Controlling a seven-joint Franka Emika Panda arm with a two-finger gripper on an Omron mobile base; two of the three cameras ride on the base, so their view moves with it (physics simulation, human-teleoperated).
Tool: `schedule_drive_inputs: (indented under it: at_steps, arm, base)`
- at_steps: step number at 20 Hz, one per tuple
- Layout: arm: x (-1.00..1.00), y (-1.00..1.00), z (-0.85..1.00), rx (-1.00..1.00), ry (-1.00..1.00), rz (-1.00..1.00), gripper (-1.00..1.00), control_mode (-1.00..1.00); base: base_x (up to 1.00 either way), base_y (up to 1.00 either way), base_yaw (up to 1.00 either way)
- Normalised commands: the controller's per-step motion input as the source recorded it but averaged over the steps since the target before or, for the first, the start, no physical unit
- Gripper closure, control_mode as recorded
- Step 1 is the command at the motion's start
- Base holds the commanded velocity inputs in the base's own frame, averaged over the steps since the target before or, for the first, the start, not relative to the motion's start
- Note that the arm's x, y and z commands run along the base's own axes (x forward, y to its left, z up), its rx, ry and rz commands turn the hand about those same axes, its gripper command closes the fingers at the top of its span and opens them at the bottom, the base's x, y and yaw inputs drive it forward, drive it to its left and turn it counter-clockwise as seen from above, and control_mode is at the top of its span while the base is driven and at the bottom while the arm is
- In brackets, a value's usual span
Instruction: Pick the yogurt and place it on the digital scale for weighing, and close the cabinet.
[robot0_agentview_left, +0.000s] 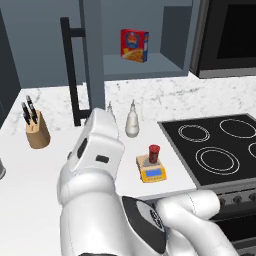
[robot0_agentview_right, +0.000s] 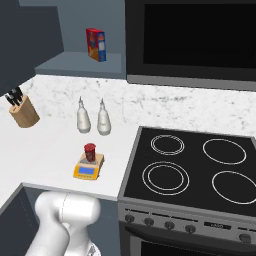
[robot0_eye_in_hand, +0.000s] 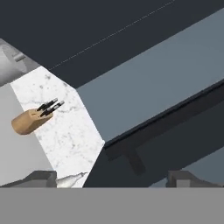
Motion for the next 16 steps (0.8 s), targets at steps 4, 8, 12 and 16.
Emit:
schedule_drive_inputs:
  at_steps: [4,8,12,16]
  arm:
    - [0.45,0.02,-0.13,-0.16,0.16,0.00,-1.00,-1.00]
    - [0.34,0.41,-0.14,-0.29,0.06,0.00,-1.00,-1.00]
    - [0.18,0.57,-0.10,-0.34,0.00,0.00,-1.00,-1.00]
    - [0.26,0.13,0.00,-0.27,0.00,0.02,-1.00,-1.00]
  base:
    - [0.00,0.00,0.00]
    - [0.00,0.00,0.00]
    - [0.00,0.00,0.00]
    - [0.00,0.00,0.00]
